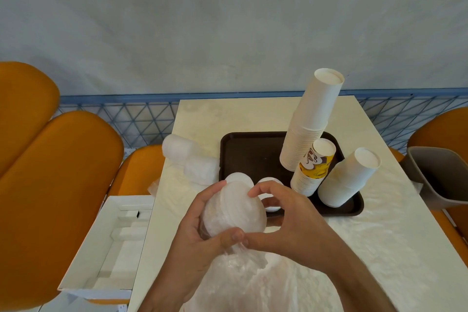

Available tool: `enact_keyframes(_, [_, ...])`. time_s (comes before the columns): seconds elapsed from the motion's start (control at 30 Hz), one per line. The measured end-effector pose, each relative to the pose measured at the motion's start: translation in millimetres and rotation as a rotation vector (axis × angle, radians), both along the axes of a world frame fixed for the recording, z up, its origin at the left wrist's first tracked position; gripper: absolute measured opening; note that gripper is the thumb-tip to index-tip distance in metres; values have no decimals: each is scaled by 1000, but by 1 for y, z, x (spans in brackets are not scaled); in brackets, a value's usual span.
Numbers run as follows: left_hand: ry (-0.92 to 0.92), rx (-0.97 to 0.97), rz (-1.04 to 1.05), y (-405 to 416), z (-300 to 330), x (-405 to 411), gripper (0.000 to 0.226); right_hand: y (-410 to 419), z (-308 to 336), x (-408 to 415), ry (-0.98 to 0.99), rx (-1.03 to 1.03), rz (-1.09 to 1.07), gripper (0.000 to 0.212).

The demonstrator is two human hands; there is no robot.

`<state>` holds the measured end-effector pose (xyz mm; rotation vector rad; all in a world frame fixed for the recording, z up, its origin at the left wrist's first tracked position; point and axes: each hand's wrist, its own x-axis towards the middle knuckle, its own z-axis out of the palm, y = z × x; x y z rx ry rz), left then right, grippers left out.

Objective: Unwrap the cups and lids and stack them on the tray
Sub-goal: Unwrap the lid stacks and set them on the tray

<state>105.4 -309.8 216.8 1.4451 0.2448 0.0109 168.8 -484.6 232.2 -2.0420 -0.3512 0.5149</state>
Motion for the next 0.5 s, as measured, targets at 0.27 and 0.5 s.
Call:
enact_keyframes(0.27, [78,-127,36,1,2,-1,59,-3,-10,3,231,328,-92,59])
enact_keyframes(0.5, [136,33,149,-7,-7,6,49,4,-16,0,147,287,-44,48])
